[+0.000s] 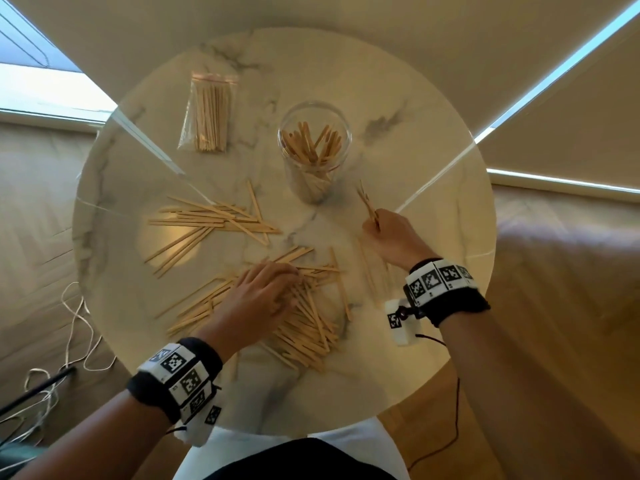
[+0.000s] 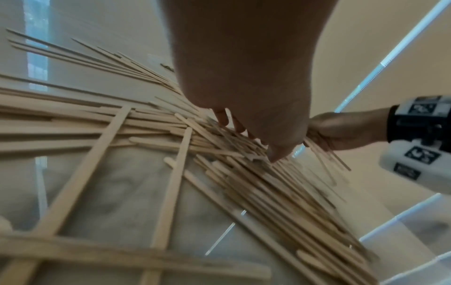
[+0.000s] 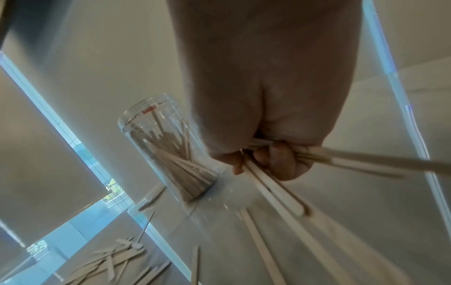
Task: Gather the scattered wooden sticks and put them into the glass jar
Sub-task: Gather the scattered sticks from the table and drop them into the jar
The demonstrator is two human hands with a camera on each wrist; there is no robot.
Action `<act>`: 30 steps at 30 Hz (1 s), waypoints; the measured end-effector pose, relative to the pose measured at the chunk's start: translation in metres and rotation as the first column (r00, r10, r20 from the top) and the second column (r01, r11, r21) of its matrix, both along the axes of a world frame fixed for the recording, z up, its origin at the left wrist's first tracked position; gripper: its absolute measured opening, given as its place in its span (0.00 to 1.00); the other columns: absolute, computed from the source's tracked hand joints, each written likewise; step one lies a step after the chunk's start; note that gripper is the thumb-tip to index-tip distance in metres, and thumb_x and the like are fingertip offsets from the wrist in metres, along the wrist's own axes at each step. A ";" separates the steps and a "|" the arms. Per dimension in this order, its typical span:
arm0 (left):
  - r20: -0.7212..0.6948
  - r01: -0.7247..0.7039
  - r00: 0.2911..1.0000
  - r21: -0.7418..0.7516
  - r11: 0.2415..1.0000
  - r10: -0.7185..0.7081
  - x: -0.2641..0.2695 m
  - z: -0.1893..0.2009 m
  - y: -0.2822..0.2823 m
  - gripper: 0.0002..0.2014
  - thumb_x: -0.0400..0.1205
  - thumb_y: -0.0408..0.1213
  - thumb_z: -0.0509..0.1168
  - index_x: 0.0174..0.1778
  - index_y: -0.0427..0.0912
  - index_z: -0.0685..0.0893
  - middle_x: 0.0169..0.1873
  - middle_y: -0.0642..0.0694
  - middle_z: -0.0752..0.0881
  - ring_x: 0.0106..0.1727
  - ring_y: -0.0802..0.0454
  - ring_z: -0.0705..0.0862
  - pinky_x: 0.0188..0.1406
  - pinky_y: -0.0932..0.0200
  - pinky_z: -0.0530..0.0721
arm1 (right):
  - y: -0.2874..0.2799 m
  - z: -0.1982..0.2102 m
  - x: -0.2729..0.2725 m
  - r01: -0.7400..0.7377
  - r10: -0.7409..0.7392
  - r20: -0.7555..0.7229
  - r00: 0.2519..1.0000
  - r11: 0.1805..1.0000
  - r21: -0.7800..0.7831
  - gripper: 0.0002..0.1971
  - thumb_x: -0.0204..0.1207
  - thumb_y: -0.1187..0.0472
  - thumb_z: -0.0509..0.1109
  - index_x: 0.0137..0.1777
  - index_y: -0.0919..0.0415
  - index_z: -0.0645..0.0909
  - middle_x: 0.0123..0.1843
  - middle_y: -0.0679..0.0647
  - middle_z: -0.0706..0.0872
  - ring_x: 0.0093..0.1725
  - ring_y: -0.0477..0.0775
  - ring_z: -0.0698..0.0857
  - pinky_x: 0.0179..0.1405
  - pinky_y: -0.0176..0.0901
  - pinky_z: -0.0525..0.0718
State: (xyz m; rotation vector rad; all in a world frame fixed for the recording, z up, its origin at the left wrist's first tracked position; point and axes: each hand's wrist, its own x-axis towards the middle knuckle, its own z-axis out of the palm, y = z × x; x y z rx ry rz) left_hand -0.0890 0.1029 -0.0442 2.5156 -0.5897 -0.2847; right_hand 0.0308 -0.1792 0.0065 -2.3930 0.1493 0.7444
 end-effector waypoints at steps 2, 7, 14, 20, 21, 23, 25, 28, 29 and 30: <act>0.043 0.042 0.998 0.012 0.999 -0.042 -0.003 -0.005 0.003 0.20 0.86 0.50 0.63 0.73 0.49 0.85 0.74 0.51 0.80 0.76 0.45 0.77 0.78 0.41 0.76 | -0.005 0.007 0.000 0.045 -0.044 -0.014 0.999 0.995 0.090 0.12 0.88 0.54 0.56 0.48 0.60 0.74 0.47 0.55 0.84 0.39 0.53 0.78 0.37 0.46 0.74; 0.081 0.091 0.992 0.049 0.995 -0.094 0.008 -0.007 0.006 0.17 0.89 0.48 0.61 0.72 0.51 0.85 0.69 0.50 0.83 0.71 0.44 0.80 0.73 0.40 0.81 | -0.010 0.014 -0.001 0.218 -0.234 0.074 0.969 0.960 0.174 0.12 0.88 0.54 0.54 0.52 0.59 0.77 0.41 0.54 0.90 0.38 0.49 0.83 0.37 0.46 0.75; 0.132 0.132 0.982 0.032 0.991 -0.135 0.025 0.004 0.012 0.16 0.88 0.49 0.62 0.65 0.49 0.88 0.62 0.49 0.87 0.64 0.46 0.84 0.66 0.45 0.85 | -0.005 0.012 -0.013 0.321 -0.348 0.186 0.919 0.934 0.159 0.17 0.85 0.45 0.51 0.51 0.57 0.75 0.40 0.57 0.87 0.41 0.58 0.85 0.47 0.61 0.85; 0.147 0.049 0.988 -0.079 0.996 -0.037 0.000 0.009 0.041 0.13 0.88 0.47 0.66 0.66 0.50 0.87 0.62 0.50 0.86 0.63 0.49 0.83 0.67 0.50 0.80 | 0.012 0.010 -0.020 0.332 -0.330 0.296 0.896 0.942 0.045 0.13 0.87 0.51 0.52 0.49 0.58 0.73 0.39 0.52 0.82 0.48 0.61 0.81 0.67 0.68 0.75; 0.153 0.046 0.988 -0.082 0.996 -0.033 -0.003 0.009 0.046 0.13 0.87 0.46 0.67 0.66 0.50 0.87 0.62 0.49 0.87 0.64 0.48 0.84 0.68 0.50 0.80 | 0.016 0.010 -0.020 0.309 -0.297 0.313 0.902 0.951 0.010 0.12 0.88 0.54 0.52 0.48 0.58 0.72 0.37 0.48 0.78 0.50 0.58 0.78 0.73 0.68 0.69; 0.150 0.038 0.988 -0.092 0.995 -0.024 -0.008 0.010 0.054 0.12 0.87 0.44 0.68 0.65 0.48 0.88 0.62 0.48 0.87 0.63 0.47 0.85 0.68 0.49 0.81 | 0.024 0.010 -0.019 0.249 -0.216 0.341 0.915 0.967 -0.055 0.10 0.88 0.56 0.53 0.48 0.57 0.72 0.37 0.45 0.75 0.54 0.53 0.74 0.81 0.68 0.52; 0.124 0.038 0.992 -0.096 0.995 -0.026 -0.010 0.013 0.057 0.12 0.86 0.43 0.69 0.64 0.47 0.89 0.62 0.49 0.88 0.64 0.47 0.85 0.67 0.46 0.83 | 0.031 0.008 -0.016 0.195 -0.135 0.365 0.921 0.972 -0.133 0.09 0.88 0.56 0.53 0.49 0.56 0.72 0.42 0.47 0.78 0.57 0.48 0.70 0.82 0.70 0.44; 0.111 0.058 0.993 -0.107 0.993 -0.046 -0.011 0.015 0.059 0.11 0.87 0.43 0.68 0.62 0.46 0.90 0.61 0.49 0.88 0.64 0.47 0.85 0.65 0.45 0.84 | 0.038 0.011 -0.014 0.128 -0.093 0.251 0.964 0.984 -0.127 0.10 0.88 0.54 0.54 0.48 0.58 0.70 0.40 0.53 0.80 0.48 0.56 0.77 0.66 0.62 0.70; 0.111 0.065 0.992 -0.111 0.992 -0.052 -0.011 0.016 0.059 0.11 0.87 0.44 0.67 0.62 0.46 0.90 0.61 0.49 0.88 0.64 0.47 0.85 0.65 0.45 0.84 | 0.039 0.011 -0.015 0.129 -0.109 0.181 0.977 0.986 -0.101 0.11 0.88 0.53 0.54 0.48 0.59 0.69 0.39 0.55 0.80 0.44 0.61 0.79 0.51 0.56 0.76; 0.113 0.075 0.992 -0.113 0.991 -0.062 -0.010 0.016 0.060 0.12 0.87 0.44 0.65 0.62 0.47 0.90 0.61 0.49 0.88 0.64 0.47 0.86 0.65 0.45 0.84 | 0.039 0.011 -0.019 0.133 -0.120 0.132 0.984 0.986 -0.097 0.12 0.88 0.52 0.54 0.49 0.60 0.69 0.40 0.58 0.80 0.42 0.64 0.81 0.40 0.54 0.75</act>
